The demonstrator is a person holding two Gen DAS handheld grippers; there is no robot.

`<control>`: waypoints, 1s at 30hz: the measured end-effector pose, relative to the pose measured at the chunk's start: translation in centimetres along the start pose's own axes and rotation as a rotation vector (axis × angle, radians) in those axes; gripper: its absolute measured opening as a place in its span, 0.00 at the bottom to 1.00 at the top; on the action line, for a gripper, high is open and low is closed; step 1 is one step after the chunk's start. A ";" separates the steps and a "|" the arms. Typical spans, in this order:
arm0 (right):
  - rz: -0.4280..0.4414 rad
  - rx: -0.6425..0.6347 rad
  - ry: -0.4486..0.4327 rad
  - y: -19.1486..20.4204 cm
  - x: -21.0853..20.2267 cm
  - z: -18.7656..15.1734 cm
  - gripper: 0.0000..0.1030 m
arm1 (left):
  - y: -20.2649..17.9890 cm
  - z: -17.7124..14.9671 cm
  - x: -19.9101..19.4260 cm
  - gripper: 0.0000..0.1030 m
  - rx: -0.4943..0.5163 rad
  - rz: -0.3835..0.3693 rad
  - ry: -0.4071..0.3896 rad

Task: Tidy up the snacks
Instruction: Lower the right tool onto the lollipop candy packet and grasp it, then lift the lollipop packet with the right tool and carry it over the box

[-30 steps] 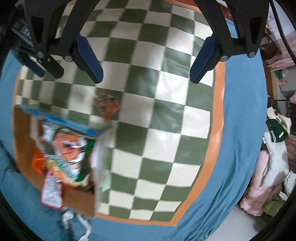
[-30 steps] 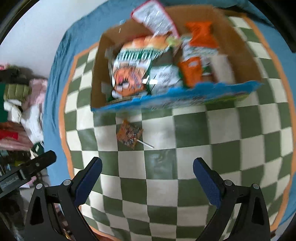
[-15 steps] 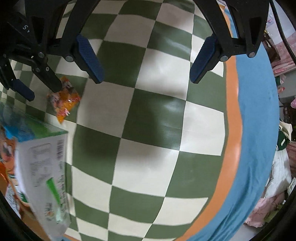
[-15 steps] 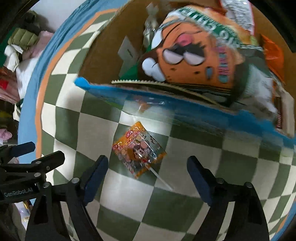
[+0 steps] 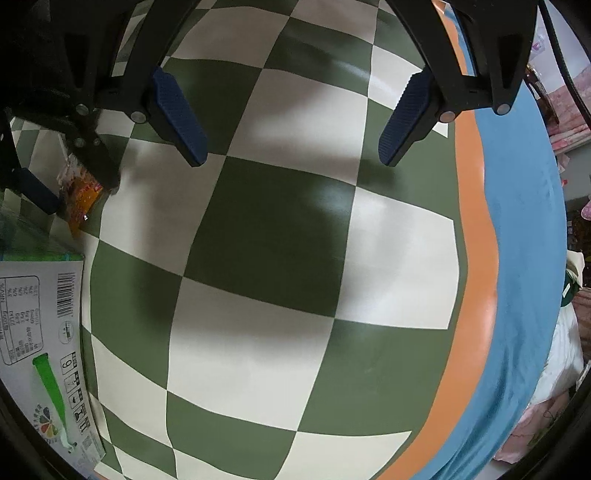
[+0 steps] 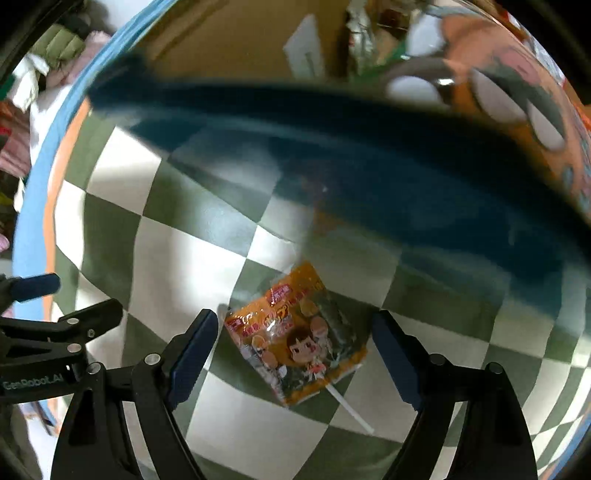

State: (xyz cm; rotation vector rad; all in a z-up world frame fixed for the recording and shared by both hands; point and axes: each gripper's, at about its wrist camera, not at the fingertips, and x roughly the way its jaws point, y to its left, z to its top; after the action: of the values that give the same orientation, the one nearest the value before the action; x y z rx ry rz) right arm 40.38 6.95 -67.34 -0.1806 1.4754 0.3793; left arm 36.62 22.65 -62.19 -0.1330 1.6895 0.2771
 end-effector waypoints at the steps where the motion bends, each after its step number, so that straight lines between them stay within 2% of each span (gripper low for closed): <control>1: -0.025 -0.016 0.004 0.5 0.2 0.0 0.84 | -0.1 0.0 0.1 0.91 0.002 -0.002 0.001; 4: -0.073 -0.027 -0.004 1.4 0.3 -0.2 0.70 | -0.4 -0.2 -0.1 0.91 0.013 0.017 -0.009; 6: -0.075 0.008 -0.017 1.1 0.0 -0.5 0.50 | -0.9 -0.4 -0.3 0.91 0.025 0.018 -0.015; 8: -0.069 0.068 -0.024 0.3 -0.4 -1.0 0.38 | -1.3 -0.8 -0.5 0.91 0.030 0.012 -0.016; 9: -0.059 0.111 -0.021 -0.4 -0.5 -1.3 0.36 | -1.5 -0.8 -0.5 0.91 0.032 0.008 -0.014; 15: 0.058 0.358 0.000 -4.5 -1.0 -3.3 0.30 | -2.3 -1.9 -1.3 0.91 0.041 -0.009 -0.007; 19: 0.140 0.480 0.001 -6.5 -1.3 -4.5 0.28 | -3.6 -2.1 -1.9 0.91 0.054 -0.021 -0.011; 26: 0.177 0.527 -0.035 -7.6 -3.1 -5.7 0.28 | -5.2 -2.6 -4.5 0.91 0.098 -0.047 -0.056; 29: 0.189 0.519 -0.062 -7.8 -5.1 -6.2 0.28 | -5.2 -2.9 -6.7 0.91 0.113 -0.073 -0.078; 30: 0.195 0.517 -0.075 -7.1 -6.4 -7.4 0.28 | -5.3 -3.0 -7.3 0.91 0.118 -0.081 -0.086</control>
State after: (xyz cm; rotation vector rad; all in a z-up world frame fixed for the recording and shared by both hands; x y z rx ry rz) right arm 35.68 -3.13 -62.52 0.3886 1.4734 0.1479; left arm 36.05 16.25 -55.14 -0.1005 1.6065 0.1201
